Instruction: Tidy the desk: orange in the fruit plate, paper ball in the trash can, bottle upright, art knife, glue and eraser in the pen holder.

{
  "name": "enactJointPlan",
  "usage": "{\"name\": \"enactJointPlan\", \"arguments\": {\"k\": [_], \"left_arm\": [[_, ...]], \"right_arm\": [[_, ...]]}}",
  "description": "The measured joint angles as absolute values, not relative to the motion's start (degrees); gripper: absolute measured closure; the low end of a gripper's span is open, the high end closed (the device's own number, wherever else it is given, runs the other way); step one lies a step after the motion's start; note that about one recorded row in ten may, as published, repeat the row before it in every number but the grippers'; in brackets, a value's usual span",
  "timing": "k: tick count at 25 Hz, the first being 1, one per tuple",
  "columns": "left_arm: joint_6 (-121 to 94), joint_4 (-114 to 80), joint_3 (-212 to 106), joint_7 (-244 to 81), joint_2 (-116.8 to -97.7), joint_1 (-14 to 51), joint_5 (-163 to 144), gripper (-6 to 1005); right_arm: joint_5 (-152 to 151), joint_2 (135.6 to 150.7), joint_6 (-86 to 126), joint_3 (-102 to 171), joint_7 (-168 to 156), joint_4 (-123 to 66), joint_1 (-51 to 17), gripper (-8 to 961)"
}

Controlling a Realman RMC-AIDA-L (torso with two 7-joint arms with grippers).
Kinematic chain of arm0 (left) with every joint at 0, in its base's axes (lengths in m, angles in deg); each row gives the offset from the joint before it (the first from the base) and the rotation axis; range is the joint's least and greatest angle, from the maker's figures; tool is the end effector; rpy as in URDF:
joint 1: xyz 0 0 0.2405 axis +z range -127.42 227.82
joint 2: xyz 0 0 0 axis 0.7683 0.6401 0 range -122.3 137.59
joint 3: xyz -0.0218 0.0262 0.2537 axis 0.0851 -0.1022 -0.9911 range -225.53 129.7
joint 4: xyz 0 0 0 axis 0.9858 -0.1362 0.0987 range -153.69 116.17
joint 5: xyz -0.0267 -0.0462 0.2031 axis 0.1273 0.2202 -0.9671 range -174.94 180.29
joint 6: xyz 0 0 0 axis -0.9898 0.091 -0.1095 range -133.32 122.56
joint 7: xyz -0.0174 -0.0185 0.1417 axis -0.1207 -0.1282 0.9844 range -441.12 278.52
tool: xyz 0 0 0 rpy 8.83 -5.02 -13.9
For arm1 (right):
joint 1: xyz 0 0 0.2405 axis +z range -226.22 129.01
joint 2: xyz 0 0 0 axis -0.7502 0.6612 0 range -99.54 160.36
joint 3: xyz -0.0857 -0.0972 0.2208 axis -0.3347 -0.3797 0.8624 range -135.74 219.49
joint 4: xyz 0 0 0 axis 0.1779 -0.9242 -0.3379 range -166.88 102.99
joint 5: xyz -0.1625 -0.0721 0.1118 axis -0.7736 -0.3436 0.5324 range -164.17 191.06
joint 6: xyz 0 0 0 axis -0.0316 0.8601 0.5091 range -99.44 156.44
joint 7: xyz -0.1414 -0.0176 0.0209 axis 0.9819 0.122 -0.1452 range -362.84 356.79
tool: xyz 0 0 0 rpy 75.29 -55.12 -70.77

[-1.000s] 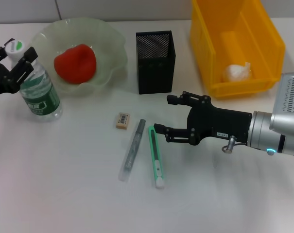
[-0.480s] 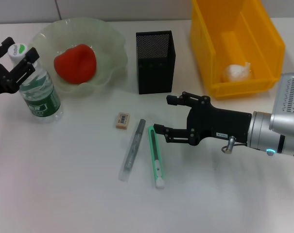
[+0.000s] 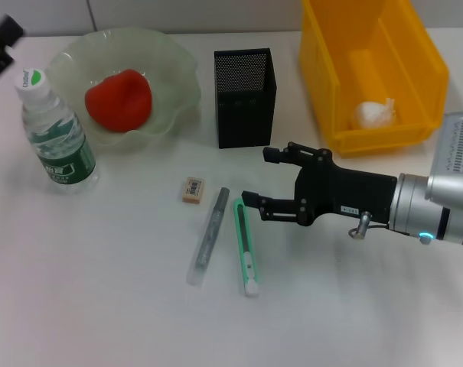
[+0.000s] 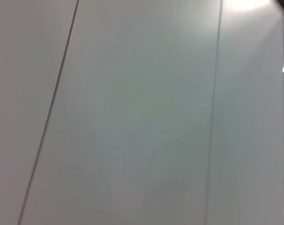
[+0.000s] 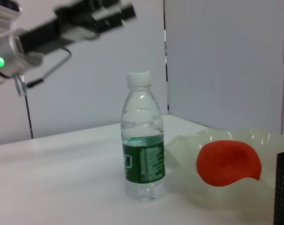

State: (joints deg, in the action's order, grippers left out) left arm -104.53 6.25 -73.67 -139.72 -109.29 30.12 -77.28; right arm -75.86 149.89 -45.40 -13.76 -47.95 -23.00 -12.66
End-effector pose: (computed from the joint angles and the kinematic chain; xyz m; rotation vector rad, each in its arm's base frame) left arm -0.3021 0.2917 0.0798 -1.9407 -0.4063 -1.2796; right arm 0.2523 0.3209 -0.0864 -2.6636 0.3441 0.7523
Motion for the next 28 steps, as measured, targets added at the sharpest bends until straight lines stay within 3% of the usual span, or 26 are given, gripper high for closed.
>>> {"name": "enactJointPlan", "arguments": {"k": [15, 28], "left_arm": [[-114.3, 7.8, -75.0, -148.0, -105.64, 31.6, -88.4, 186], [-114.4, 10.5, -75.2, -142.9, -106.68, 30.8, -108.4, 187]], "right_arm": [[-76.3, 149.51, -49.9, -14.1, -63.5, -14.4, -13.1, 123], [-91.9, 149.38, -54.6, -14.1, -83.7, 2.5, -12.3, 123]]}}
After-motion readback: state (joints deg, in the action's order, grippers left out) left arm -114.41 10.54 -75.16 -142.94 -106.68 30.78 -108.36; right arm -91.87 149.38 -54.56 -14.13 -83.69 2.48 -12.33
